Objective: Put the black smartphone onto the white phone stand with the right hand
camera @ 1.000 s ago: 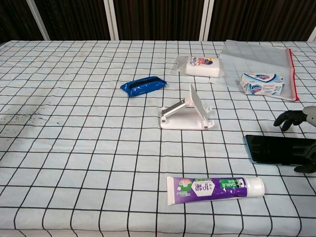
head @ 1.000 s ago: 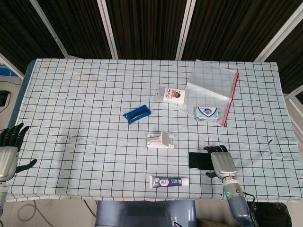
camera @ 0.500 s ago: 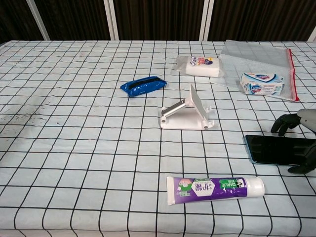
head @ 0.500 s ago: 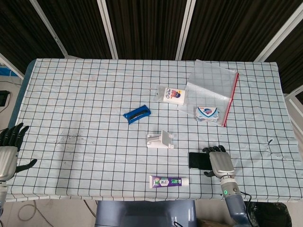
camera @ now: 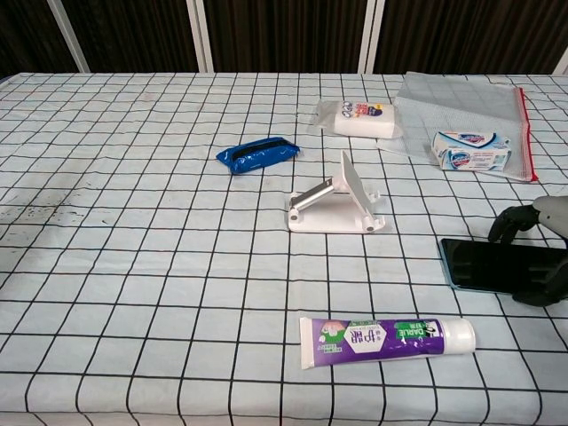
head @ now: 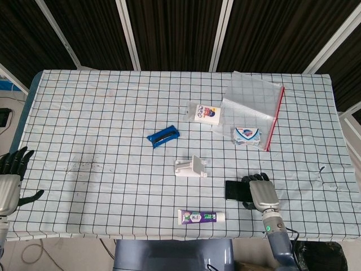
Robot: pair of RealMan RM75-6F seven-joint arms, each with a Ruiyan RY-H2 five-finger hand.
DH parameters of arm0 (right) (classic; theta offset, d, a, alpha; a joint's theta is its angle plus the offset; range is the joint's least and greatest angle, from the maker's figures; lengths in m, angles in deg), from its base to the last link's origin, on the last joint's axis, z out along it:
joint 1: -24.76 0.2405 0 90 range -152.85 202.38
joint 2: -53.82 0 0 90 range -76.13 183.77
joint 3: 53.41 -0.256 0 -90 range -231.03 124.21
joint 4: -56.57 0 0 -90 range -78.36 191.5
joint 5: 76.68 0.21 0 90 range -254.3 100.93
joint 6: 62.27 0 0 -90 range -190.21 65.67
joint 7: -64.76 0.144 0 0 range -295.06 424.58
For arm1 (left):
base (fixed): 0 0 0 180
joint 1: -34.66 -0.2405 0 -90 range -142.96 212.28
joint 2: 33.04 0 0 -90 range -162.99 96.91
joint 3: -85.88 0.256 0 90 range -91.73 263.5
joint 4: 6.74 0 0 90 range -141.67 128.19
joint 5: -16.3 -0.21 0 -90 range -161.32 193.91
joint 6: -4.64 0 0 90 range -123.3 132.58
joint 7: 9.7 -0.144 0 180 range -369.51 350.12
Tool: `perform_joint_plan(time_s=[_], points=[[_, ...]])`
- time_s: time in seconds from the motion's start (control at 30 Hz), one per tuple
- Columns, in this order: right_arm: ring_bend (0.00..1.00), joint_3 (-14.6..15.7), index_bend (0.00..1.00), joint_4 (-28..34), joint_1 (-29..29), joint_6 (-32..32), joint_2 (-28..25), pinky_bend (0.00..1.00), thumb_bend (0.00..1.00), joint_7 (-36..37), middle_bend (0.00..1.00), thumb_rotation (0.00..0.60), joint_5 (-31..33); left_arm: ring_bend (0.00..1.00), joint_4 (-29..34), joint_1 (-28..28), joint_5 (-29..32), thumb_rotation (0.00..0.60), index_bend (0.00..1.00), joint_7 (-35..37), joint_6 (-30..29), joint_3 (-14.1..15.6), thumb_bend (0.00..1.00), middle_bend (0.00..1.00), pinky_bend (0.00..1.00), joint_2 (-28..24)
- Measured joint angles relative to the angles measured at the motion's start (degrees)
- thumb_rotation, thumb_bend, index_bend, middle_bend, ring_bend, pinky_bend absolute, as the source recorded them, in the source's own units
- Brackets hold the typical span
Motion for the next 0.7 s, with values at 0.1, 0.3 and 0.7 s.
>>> perform_joint_plan(time_s=[0.1, 0.3, 0.7], points=[[0.21, 0.0, 0.34, -0.1, 0.2, 0.0, 0.1, 0.14, 0.30, 0.1, 0.33, 0.600, 0.2, 0.00, 0.0, 0.0, 0.1, 0.600, 0.00, 0.0, 0.0, 0.0, 0.00, 0.00, 0.00, 0.0], [0.21, 0.1, 0.34, -0.5, 0.4, 0.1, 0.2, 0.14, 0.29, 0.1, 0.33, 0.600, 0.8, 0.00, 0.1, 0.0, 0.2, 0.600, 0.00, 0.0, 0.1, 0.0, 0.00, 0.00, 0.00, 0.0], [0.23, 0.8, 0.40, -1.0, 1.0, 0.1, 0.3, 0.14, 0.30, -1.9, 0.41, 0.600, 2.5, 0.00, 0.3, 0.0, 0.4, 0.600, 0.00, 0.3, 0.3, 0.0, 0.00, 0.00, 0.00, -0.2]])
